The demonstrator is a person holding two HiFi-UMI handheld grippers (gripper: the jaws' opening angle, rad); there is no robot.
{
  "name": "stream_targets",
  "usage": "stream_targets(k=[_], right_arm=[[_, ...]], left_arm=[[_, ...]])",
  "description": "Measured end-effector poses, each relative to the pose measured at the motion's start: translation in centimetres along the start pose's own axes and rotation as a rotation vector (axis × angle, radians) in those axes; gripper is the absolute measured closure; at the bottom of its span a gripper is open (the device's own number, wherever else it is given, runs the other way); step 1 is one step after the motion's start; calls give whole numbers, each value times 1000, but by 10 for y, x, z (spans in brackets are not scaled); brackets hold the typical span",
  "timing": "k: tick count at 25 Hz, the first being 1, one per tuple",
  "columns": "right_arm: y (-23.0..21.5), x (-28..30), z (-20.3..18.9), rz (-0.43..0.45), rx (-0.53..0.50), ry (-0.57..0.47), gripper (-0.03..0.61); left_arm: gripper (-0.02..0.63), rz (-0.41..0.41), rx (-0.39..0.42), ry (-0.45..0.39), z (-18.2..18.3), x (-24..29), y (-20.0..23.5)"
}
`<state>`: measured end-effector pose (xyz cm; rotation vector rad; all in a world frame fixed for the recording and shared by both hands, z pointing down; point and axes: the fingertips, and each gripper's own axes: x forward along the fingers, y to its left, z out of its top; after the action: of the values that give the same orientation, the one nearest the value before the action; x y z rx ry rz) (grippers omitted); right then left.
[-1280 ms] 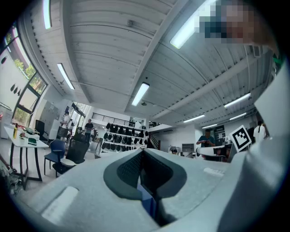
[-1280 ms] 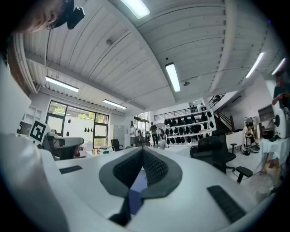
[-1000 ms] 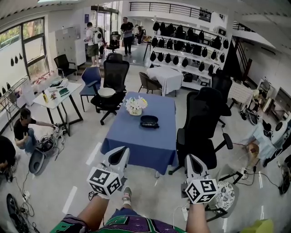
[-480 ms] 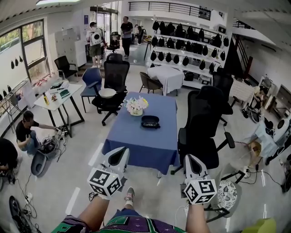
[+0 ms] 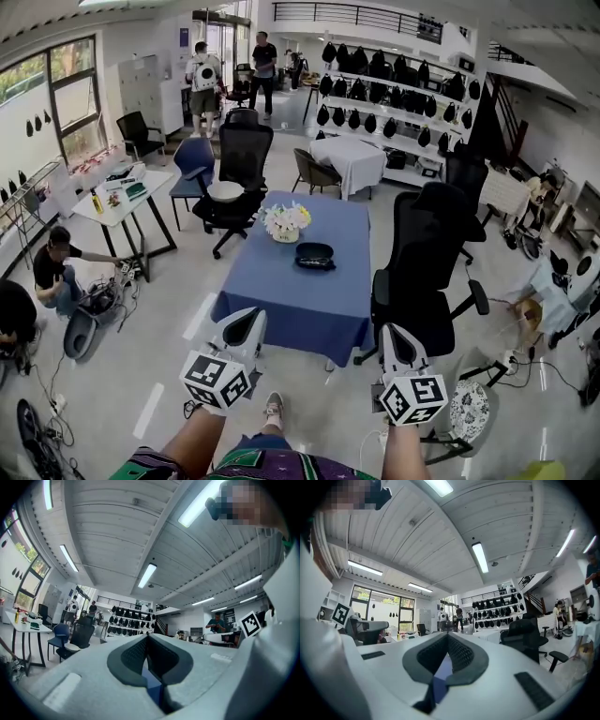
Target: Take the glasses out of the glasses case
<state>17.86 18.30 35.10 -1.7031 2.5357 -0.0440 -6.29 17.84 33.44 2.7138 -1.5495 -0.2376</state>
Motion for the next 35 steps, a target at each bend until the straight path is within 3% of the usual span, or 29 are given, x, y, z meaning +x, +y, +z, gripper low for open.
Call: stream_targets(k=[18,35], right_arm=[[-41,121,7,7,-33,10,575],[-53,284,20,35,-55,16,575]], left_arm=[[598,31,-11,-5,-6,99,74],[598,26,-32,11,-2,202,183]])
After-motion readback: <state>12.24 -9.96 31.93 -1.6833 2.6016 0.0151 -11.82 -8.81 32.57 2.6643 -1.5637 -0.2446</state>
